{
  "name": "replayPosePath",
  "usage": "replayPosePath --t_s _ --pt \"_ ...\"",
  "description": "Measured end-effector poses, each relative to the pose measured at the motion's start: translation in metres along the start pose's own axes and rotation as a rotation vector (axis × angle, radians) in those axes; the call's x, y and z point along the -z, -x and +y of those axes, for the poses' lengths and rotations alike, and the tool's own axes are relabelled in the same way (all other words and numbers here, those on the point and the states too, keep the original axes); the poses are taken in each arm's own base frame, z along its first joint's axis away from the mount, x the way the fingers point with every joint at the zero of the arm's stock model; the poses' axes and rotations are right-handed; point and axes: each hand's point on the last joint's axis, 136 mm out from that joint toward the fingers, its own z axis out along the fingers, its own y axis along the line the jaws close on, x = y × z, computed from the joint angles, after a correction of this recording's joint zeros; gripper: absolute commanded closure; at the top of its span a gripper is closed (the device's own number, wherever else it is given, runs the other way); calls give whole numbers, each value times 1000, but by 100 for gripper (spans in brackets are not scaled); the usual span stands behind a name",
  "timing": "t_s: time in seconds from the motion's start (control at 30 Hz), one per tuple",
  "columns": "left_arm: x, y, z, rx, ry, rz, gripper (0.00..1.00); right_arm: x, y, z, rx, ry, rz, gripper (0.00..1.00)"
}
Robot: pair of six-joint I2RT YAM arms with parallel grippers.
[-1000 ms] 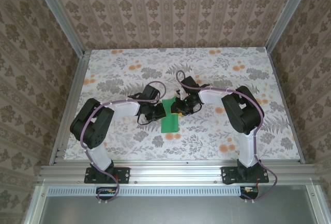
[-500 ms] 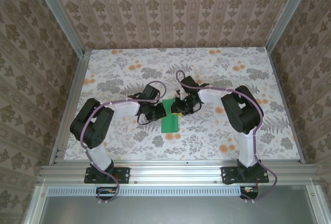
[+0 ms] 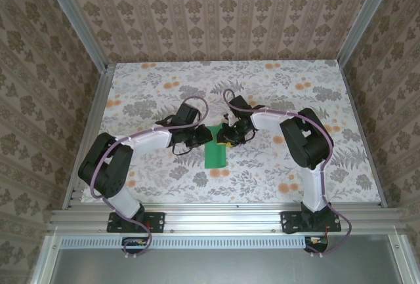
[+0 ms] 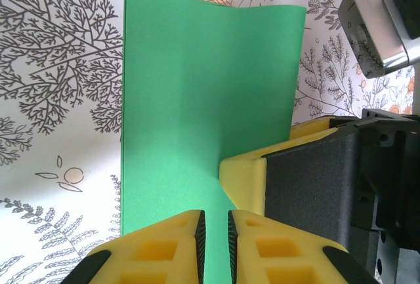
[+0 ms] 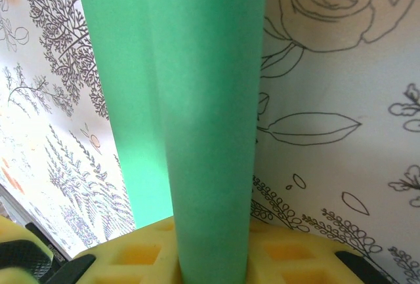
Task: Fold a paper plane with a square sheet of paper (pick it up from the middle)
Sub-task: Hold the square sheet of paper at the center of the table.
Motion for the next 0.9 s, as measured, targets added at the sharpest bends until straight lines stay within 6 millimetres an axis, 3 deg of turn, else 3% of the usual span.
replayPosePath --t_s 0.37,0.9 --pt "-4 -4 6 9 12 10 82 0 0 0 -9 -5 7 73" --pt "-30 -15 27 46 64 82 94 -1 0 0 -12 -7 11 73"
